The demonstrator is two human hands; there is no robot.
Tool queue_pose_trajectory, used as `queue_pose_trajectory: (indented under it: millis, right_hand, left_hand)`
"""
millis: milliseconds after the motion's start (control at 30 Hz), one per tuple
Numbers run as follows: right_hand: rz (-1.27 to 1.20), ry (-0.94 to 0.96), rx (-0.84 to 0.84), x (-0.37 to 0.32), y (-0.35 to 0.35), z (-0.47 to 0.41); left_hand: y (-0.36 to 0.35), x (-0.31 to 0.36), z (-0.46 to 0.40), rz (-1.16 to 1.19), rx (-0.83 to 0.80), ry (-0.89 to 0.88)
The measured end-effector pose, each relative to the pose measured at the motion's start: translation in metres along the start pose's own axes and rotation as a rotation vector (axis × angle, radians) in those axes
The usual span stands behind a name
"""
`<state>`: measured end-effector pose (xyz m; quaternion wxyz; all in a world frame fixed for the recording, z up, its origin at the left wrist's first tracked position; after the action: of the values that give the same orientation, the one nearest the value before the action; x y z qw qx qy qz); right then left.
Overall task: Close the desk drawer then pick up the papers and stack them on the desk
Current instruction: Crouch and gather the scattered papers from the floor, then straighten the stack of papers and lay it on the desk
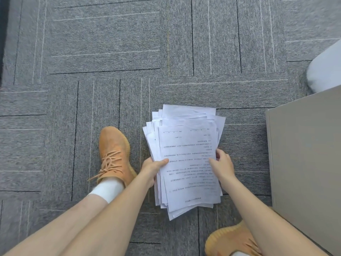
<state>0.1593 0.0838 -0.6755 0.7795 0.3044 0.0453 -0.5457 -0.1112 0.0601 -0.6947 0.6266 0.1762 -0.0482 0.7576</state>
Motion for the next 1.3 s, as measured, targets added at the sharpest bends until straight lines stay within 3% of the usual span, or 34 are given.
queue_pose_trajectory:
  millis: [367,633,867,1033,1200,1300]
  right_hand:
    - [-0.278,-0.113,-0.063,0.005,0.013,0.023]
    - [-0.422,0.055,-0.022,-0.092,0.067,0.108]
    - [-0.499,0.323,0.020,-0.205,0.175,0.268]
    - [-0.529,0.595,0.170,-0.254,0.271,0.426]
    - [-0.586,0.834,0.392,-0.246,0.364,0.612]
    - [-0.634,0.931,0.558,-0.209,0.412,0.718]
  left_hand:
    - [0.003,0.040,0.034,-0.036,-0.175,-0.008]
    - [0.018,0.125,0.130,-0.104,-0.246,-0.172]
    - [0.027,0.230,0.324,-0.180,-0.455,-0.451]
    - [0.030,0.280,0.495,-0.239,-0.552,-0.732]
    - [0.029,0.296,0.658,-0.259,-0.590,-1.034]
    - [0.015,0.279,0.762,-0.261,-0.729,-1.180]
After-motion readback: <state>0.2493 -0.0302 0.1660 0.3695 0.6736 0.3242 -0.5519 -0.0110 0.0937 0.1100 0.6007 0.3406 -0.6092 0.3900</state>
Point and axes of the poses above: each hand's wrist, its own z-axis away from the middle knuckle, its own y-axis out of the back of the hand, x = y × z, the point moved 7 cm from there along -z, towards the middle knuckle, and after that the axes turned 2 degrees about -y, right-handed, at the moved point
